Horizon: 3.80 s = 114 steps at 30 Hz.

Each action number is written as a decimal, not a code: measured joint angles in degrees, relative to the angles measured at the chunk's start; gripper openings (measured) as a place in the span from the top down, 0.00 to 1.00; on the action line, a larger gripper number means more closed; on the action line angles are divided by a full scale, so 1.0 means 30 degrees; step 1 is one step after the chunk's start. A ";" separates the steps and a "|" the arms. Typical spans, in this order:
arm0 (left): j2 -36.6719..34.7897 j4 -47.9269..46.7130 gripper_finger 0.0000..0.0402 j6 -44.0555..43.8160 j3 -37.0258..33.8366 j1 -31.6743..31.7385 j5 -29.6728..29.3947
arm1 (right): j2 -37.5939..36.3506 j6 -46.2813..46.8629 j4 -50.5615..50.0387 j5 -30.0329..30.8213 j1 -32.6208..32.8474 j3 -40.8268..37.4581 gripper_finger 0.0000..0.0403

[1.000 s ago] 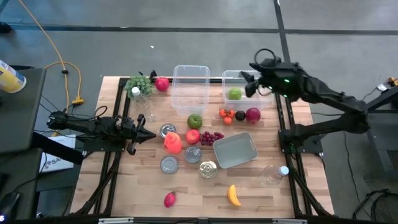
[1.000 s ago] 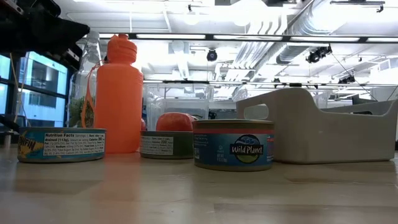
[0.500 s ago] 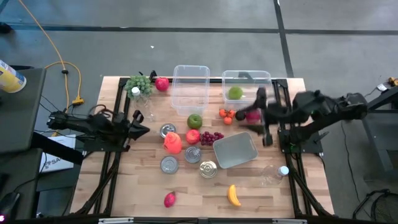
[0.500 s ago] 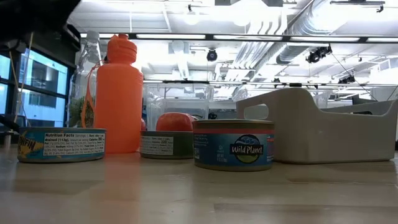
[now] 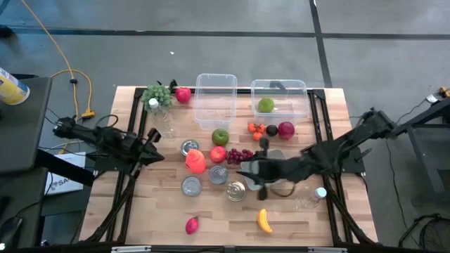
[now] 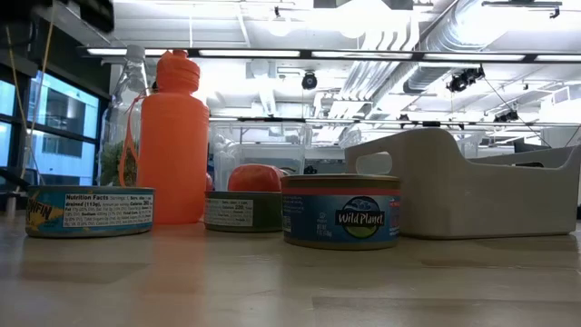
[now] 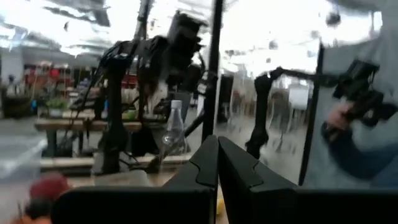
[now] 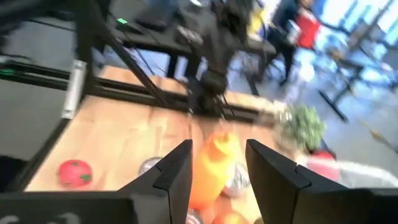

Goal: Pick & Place Food Item
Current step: Put the orange water bottle into the left transparent bin

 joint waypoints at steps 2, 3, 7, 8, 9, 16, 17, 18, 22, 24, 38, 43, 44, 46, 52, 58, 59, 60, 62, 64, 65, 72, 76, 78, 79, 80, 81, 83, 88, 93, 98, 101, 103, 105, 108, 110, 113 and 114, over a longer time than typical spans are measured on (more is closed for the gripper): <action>0.1108 -0.0946 1.00 0.1477 0.1157 -0.0727 -0.0766 | 0.0809 0.0797 0.0440 0.0899 -0.0071 0.0000 0.68; 0.1588 -0.1100 1.00 0.2023 0.1724 -0.1082 -0.1220 | 0.1146 0.0957 0.0601 0.1290 -0.0093 0.0000 0.68; 0.2889 -0.1037 1.00 0.4684 0.3609 -0.2290 -0.2516 | 0.2289 0.0419 0.1435 0.2148 -0.0259 0.0000 0.71; 0.3072 -0.0956 1.00 0.5586 0.3951 -0.2514 -0.2718 | 0.2507 0.0401 0.1656 0.2204 -0.0318 0.0000 0.72; 0.3129 -0.0907 1.00 0.6570 0.4200 -0.2700 -0.3069 | 0.2697 0.0405 0.1790 0.2205 -0.0341 0.0000 0.73; 0.3099 -0.1497 1.00 0.9514 0.4392 -0.3419 -0.4925 | 0.3284 0.0401 0.1667 0.2266 -0.0223 0.0000 0.79; 0.3110 -0.1600 1.00 0.9377 0.4392 -0.3426 -0.4922 | 0.3284 0.0405 0.1703 0.2270 -0.0186 0.0000 0.79; 0.3174 -0.1598 1.00 0.9263 0.4392 -0.3423 -0.4925 | 0.3284 0.0405 0.1700 0.2276 -0.0175 0.0000 0.80; 0.3393 -0.1560 1.00 0.8321 0.4399 -0.3363 -0.4925 | 0.3284 0.0491 0.1649 0.2088 -0.0210 0.0000 0.81; 0.3664 -0.1589 1.00 0.8266 0.4412 -0.3213 -0.5110 | 0.3284 0.0514 0.1537 0.1459 -0.0238 0.0000 0.81; 0.6981 -0.1261 0.66 0.7821 0.4435 -0.3106 -0.7792 | 0.3284 0.1451 0.1971 0.0205 -0.0469 0.0000 0.57; 0.8110 -0.1156 0.53 0.7719 0.4435 -0.3562 -0.7751 | 0.3284 0.2117 0.1969 -0.0127 -0.0606 0.0000 0.36; 0.8219 -0.1094 0.52 0.7428 0.4435 -0.3633 -0.7754 | 0.3339 0.2111 0.2002 -0.0491 -0.0702 0.0000 0.33; 0.8391 -0.1096 0.51 0.6433 0.4435 -0.3685 -0.7803 | 0.3633 0.1818 0.2334 -0.1321 -0.0940 0.0015 0.27; 0.8527 -0.1312 0.51 0.4595 0.4435 -0.3685 -0.7919 | 0.4730 0.1379 0.3407 -0.1729 -0.1478 0.0015 0.20; 0.8791 -0.2846 0.51 0.2874 0.4457 -0.3420 -0.7917 | 0.5259 0.0573 0.4678 -0.1774 -0.1285 0.0007 0.20; 0.8902 -0.2870 0.51 0.2681 0.4457 -0.3328 -0.7919 | 0.5258 0.0822 0.4859 -0.1781 -0.1206 0.0008 0.20; 0.9000 -0.2873 0.51 0.2510 0.4457 -0.3231 -0.7913 | 0.5238 0.1134 0.4927 -0.1807 -0.1120 0.0015 0.20; 0.9287 -0.2822 0.51 0.2269 0.4457 -0.2987 -0.7919 | 0.5234 0.1645 0.4964 -0.1810 -0.0944 0.0013 0.20; 0.9654 -0.2917 0.51 0.2255 0.4457 -0.2676 -0.7912 | 0.5237 0.1789 0.5233 -0.1784 -0.0643 0.0007 0.20; 0.9853 -0.2989 0.51 0.2248 0.4457 -0.2518 -0.7912 | 0.5237 0.1725 0.5486 -0.1828 -0.0485 0.0007 0.20; 1.1113 -0.2857 0.51 0.1580 0.4457 -0.1413 -0.8820 | 0.5229 0.1442 0.6176 -0.3376 0.0165 0.0007 0.20; 1.1227 -0.2820 0.51 0.0748 0.4457 -0.0849 -0.9012 | 0.5229 0.1439 0.6179 -0.3471 0.0318 0.0007 0.20; 1.1215 -0.2769 0.51 0.0703 0.4457 -0.0694 -0.9015 | 0.5229 0.1426 0.6195 -0.3544 0.0408 0.0007 0.20; 1.1223 -0.2777 0.51 0.0703 0.4457 -0.0661 -0.9026 | 0.5229 0.1417 0.6172 -0.3561 0.0461 0.0007 0.20; 1.1223 -0.2777 0.51 0.0703 0.4457 -0.0620 -0.9019 | 0.5229 0.1405 0.6160 -0.3618 0.0487 0.0007 0.20; 1.1223 -0.2777 0.51 0.0703 0.4457 -0.0591 -0.9019 | 0.5229 0.1406 0.6169 -0.3718 0.0485 0.0007 0.20; 1.1223 -0.2788 0.51 0.0703 0.4457 -0.0582 -0.9016 | 0.5229 0.1396 0.6171 -0.3874 0.0460 0.0007 0.20; 1.1223 -0.2835 0.51 0.0703 0.4451 -0.0553 -0.9027 | 0.5229 0.1060 0.6167 -0.3893 0.0453 0.0007 0.20; 1.1319 -0.2842 0.51 0.0703 0.4450 -0.0553 -0.9048 | 0.5229 0.1036 0.6160 -0.3893 0.0453 0.0007 0.20; 1.1710 -0.2877 0.51 0.0215 0.4428 -0.0365 -0.9328 | 0.5229 0.1039 0.6140 -0.3893 0.0453 0.0007 0.20; 1.2067 -0.2888 0.51 -0.0578 0.4428 -0.0079 -0.9726 | 0.5229 0.1039 0.6138 -0.3901 0.0453 0.0007 0.20; 1.2183 -0.2841 0.51 -0.0665 0.4428 0.0033 -0.9733 | 0.5229 0.1104 0.6123 -0.3901 0.0453 0.0007 0.20; 1.2221 -0.2828 0.51 -0.0684 0.4428 0.0097 -0.9726 | 0.5229 0.1104 0.6123 -0.3904 0.0453 0.0007 0.20; 1.2221 -0.2821 0.51 -0.0740 0.4428 0.0118 -0.9726 | 0.5229 0.1104 0.6120 -0.3901 0.0453 0.0007 0.20; 1.2221 -0.2852 0.52 -0.0684 0.4428 0.0118 -0.9729 | 0.5229 0.1104 0.6116 -0.3901 0.0453 0.0007 0.20; 1.2221 -0.2901 0.56 -0.0717 0.4428 0.0110 -0.9733 | 0.5229 0.1111 0.6109 -0.3908 0.0453 0.0007 0.20; 1.2221 -0.2899 0.58 -0.0717 0.4428 0.0110 -0.9733 | 0.5229 0.1111 0.6109 -0.3908 0.0453 0.0007 0.20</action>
